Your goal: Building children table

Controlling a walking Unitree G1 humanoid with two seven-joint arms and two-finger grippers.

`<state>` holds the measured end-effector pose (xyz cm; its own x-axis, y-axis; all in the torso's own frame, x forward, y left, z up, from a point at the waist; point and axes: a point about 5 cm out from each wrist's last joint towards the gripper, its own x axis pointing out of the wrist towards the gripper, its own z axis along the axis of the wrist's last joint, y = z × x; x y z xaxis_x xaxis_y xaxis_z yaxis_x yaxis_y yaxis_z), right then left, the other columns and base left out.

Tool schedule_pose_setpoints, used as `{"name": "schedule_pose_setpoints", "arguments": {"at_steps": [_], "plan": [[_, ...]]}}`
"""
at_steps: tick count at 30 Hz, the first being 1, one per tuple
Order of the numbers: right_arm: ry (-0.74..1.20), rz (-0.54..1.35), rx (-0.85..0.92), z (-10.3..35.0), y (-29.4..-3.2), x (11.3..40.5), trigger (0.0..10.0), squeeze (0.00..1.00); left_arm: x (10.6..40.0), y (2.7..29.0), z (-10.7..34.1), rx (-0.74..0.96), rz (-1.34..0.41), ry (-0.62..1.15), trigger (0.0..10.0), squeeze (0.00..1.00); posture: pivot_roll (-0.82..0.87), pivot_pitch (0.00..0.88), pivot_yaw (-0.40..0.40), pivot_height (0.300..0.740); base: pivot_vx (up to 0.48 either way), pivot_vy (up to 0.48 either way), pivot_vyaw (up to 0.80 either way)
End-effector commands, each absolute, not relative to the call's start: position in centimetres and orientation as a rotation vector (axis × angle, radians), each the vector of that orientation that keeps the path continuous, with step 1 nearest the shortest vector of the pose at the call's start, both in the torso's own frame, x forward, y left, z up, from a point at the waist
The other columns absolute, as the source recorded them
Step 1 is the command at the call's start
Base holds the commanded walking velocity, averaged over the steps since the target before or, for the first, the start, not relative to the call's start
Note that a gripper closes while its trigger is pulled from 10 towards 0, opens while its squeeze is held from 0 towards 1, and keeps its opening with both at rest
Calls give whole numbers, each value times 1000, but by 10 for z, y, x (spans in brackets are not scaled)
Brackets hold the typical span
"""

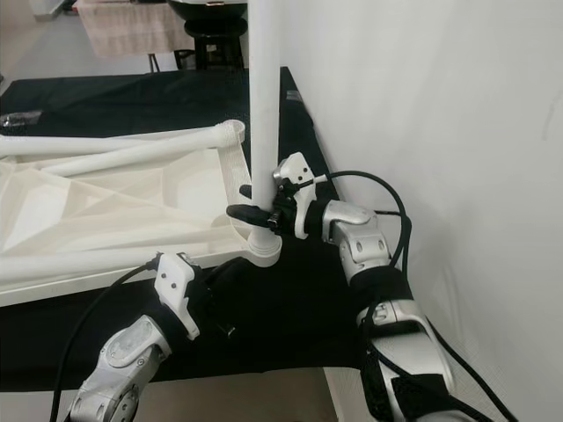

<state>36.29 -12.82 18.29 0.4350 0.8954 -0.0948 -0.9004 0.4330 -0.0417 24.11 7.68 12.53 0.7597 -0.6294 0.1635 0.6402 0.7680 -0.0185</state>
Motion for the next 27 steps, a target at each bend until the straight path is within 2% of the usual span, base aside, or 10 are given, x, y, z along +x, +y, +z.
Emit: {"name": "schedule_pose_setpoints", "arguments": {"at_steps": [1,6,9,13,14,15,16,18,26,27], "plan": [[59,1135,-56,180,-126,362,0,0,240,75,121,-82,-692,-132,10000,0,28,68,-31,740,0,0,0],[44,1128,-53,177,-134,356,0,0,240,75,121,-85,-692,-133,10000,0,18,75,-30,740,0,0,0],[54,1009,-71,164,-143,346,0,0,238,76,122,-89,-693,-135,10000,0,9,82,-28,740,0,0,0],[61,975,-76,160,-143,345,0,0,238,76,122,-89,-693,-135,10000,0,6,85,-31,740,0,0,0],[69,913,-91,155,-142,344,0,0,238,76,122,-90,-694,-135,10000,0,6,85,-31,740,0,0,0],[137,696,-31,131,-127,332,0,0,238,77,123,-90,-694,-136,10000,0,-2,99,-27,740,0,0,0],[137,696,-31,131,-127,332,0,0,238,77,123,-90,-694,-136,10000,0,-2,99,-27,740,0,0,0],[176,516,-20,111,-99,310,0,0,238,78,123,-85,-695,-133,10000,0,-8,87,-10,740,0,0,0],[164,494,-27,118,-94,323,39,0,240,79,123,-78,-694,-131,10000,0,18,82,-12,740,0,0,0],[175,476,-28,118,-95,325,10000,0,240,80,122,-76,-692,-132,10000,0,28,81,-13,740,0,0,0]]}}
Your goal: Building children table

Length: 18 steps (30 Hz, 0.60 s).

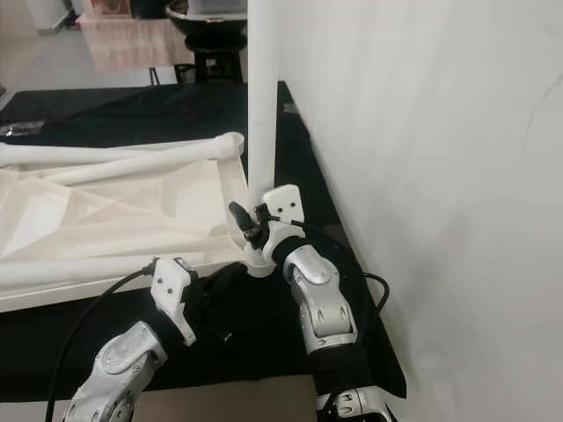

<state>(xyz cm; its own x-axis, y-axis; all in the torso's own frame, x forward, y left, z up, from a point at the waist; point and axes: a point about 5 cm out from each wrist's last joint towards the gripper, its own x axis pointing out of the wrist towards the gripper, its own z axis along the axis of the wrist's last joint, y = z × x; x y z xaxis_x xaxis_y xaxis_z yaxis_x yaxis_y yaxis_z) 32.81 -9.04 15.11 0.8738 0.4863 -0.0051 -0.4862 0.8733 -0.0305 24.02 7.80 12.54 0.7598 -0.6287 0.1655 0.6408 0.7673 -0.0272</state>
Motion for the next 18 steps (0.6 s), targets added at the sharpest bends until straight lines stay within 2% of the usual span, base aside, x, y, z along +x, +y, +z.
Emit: {"name": "schedule_pose_setpoints", "arguments": {"at_steps": [1,4,5,6,8,9,10,13,18], "plan": [[175,476,-28,118,-95,325,10000,0,240,80,122,-76,-692,-132,10000,0,28,81,-13,740,0,0,0],[161,516,-16,122,-97,328,10000,0,240,79,122,-75,-691,-131,10000,0,31,79,-14,740,0,0,0],[141,594,0,129,-98,333,10000,1000,240,79,122,-75,-692,-130,10000,0,29,74,-12,740,0,0,0],[118,702,25,139,-97,335,10000,1000,240,79,121,-76,-693,-129,10000,0,29,70,-13,740,0,0,0],[101,776,40,147,-97,335,10000,1000,240,79,121,-77,-694,-128,10000,0,30,69,-13,740,0,0,0],[75,856,40,156,-100,339,10000,0,240,78,121,-77,-695,-128,10000,0,34,65,-17,740,0,0,0],[75,856,40,156,-100,339,10000,0,240,78,121,-77,-695,-128,10000,0,34,65,-17,740,0,0,0],[26,1024,-26,177,-110,347,10000,0,241,77,120,-74,-693,-128,10000,0,46,59,-26,740,0,0,0],[69,1130,-22,177,-116,354,10000,0,241,76,119,-68,-689,-128,10000,0,65,47,-36,740,0,0,0]]}}
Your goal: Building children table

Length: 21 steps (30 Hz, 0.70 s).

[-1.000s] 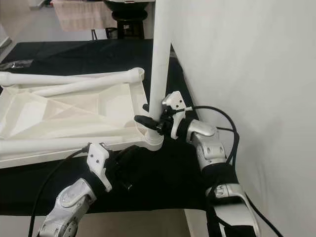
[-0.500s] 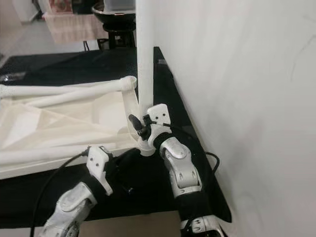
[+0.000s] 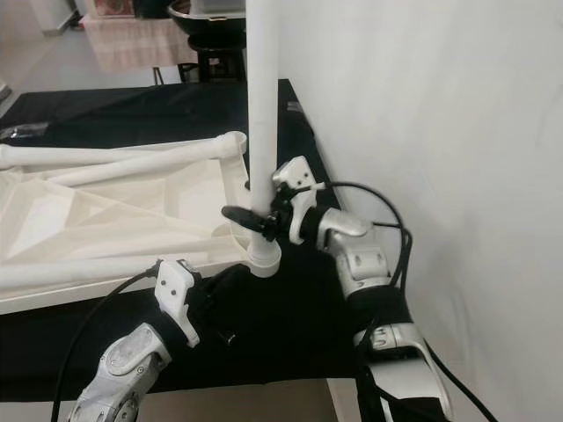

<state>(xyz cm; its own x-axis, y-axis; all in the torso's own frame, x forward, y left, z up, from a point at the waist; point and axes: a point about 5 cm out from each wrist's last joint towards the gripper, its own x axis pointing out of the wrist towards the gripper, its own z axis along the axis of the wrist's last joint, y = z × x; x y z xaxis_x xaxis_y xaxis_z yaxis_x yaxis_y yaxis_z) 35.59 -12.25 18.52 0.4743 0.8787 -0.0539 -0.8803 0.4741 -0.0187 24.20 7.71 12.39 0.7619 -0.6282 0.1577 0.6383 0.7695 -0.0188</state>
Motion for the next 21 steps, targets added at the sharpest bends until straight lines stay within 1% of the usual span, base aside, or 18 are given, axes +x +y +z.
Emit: {"name": "schedule_pose_setpoints", "arguments": {"at_steps": [1,5,6,14,17,19,21], "plan": [[87,1168,-15,175,-118,354,10000,0,241,76,118,-67,-688,-128,10000,0,66,45,-37,740,0,0,0],[102,1189,-15,174,-118,355,10000,0,241,76,118,-66,-688,-128,10000,0,67,44,-38,740,0,0,0],[111,1191,-13,175,-118,358,0,0,241,75,118,-65,-687,-128,10000,0,68,42,-38,740,0,0,0],[114,1197,9,176,-120,363,0,0,240,74,118,-67,-688,-129,10000,0,58,49,-39,740,0,0,0],[109,1201,16,171,-126,361,0,0,240,74,119,-71,-689,-132,10000,0,40,53,-36,740,0,0,0],[90,1163,15,168,-133,359,0,0,240,73,119,-74,-689,-133,10000,0,40,53,-36,740,0,0,0],[95,1049,-15,161,-142,359,0,0,240,73,119,-76,-690,-134,10000,0,28,64,-34,740,0,0,0]]}}
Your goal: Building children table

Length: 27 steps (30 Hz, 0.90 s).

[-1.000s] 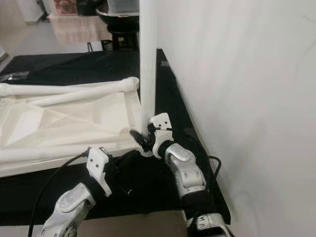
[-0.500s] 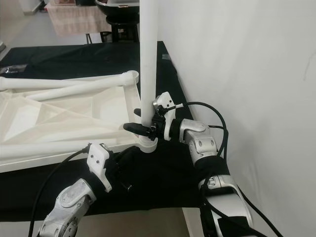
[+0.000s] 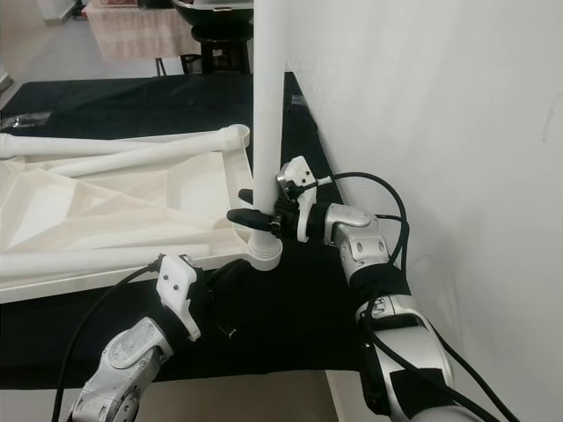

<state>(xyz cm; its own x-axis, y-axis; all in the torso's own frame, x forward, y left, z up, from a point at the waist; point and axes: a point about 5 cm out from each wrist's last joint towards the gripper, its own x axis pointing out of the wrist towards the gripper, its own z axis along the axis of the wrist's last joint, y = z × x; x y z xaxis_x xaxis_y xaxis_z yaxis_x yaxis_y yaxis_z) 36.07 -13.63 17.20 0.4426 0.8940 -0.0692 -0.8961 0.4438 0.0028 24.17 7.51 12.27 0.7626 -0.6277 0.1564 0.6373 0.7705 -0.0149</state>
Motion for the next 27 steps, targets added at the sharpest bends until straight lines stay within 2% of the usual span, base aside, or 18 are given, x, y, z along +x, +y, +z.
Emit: {"name": "schedule_pose_setpoints", "arguments": {"at_steps": [1,3,4,5,7,8,9,11,15,16,18,19,20,21,23,24,25,27], "plan": [[100,1009,-29,158,-144,360,0,0,240,74,120,-76,-690,-135,10000,0,28,64,-34,740,0,0,0],[100,1009,-29,158,-144,360,0,0,240,74,120,-76,-690,-135,10000,0,28,64,-34,740,0,0,0],[137,816,-44,145,-145,360,0,0,239,74,120,-76,-689,-135,10000,0,20,71,-39,740,0,0,0],[188,524,16,124,-143,351,0,0,239,76,120,-76,-689,-136,10000,0,8,83,-34,740,0,0,0],[188,524,16,124,-143,351,0,0,239,76,120,-76,-689,-136,10000,0,8,83,-34,740,0,0,0],[248,408,63,105,-133,329,0,0,239,77,121,-76,-688,-137,10000,0,1,93,-22,740,0,0,0],[254,418,30,101,-119,313,0,0,239,78,121,-75,-690,-135,10000,0,-9,91,-12,740,0,0,0],[242,478,6,102,-107,304,0,0,239,78,121,-74,-692,-134,10000,0,-16,83,-14,740,0,0,0],[218,549,-18,110,-102,314,0,0,239,78,121,-77,-695,-132,10000,0,8,87,-25,740,0,0,0],[217,540,-26,111,-102,318,2863,0,239,78,121,-74,-692,-133,10000,0,10,84,-20,740,0,0,0],[217,540,-26,111,-102,318,2863,0,239,78,121,-74,-692,-133,10000,0,10,84,-20,740,0,0,0],[203,561,-14,114,-100,321,10000,0,239,78,121,-72,-690,-133,10000,0,12,83,-20,740,0,0,0],[203,561,-14,114,-100,321,10000,0,239,78,121,-72,-690,-133,10000,0,12,83,-20,740,0,0,0],[187,639,19,120,-95,322,10000,1000,239,78,121,-72,-688,-133,10000,0,12,83,-20,740,0,0,0],[129,732,30,136,-89,322,10000,1000,239,78,121,-73,-689,-132,10000,0,11,78,-18,740,0,0,0],[70,842,28,151,-85,321,10000,929,240,78,121,-75,-691,-131,10000,0,9,75,-17,740,0,0,0],[31,935,23,163,-83,318,10000,0,240,78,120,-77,-692,-130,10000,0,8,74,-18,740,0,0,0],[10,1000,15,170,-83,316,10000,0,240,78,120,-78,-693,-130,10000,0,9,73,-19,740,0,0,0]]}}
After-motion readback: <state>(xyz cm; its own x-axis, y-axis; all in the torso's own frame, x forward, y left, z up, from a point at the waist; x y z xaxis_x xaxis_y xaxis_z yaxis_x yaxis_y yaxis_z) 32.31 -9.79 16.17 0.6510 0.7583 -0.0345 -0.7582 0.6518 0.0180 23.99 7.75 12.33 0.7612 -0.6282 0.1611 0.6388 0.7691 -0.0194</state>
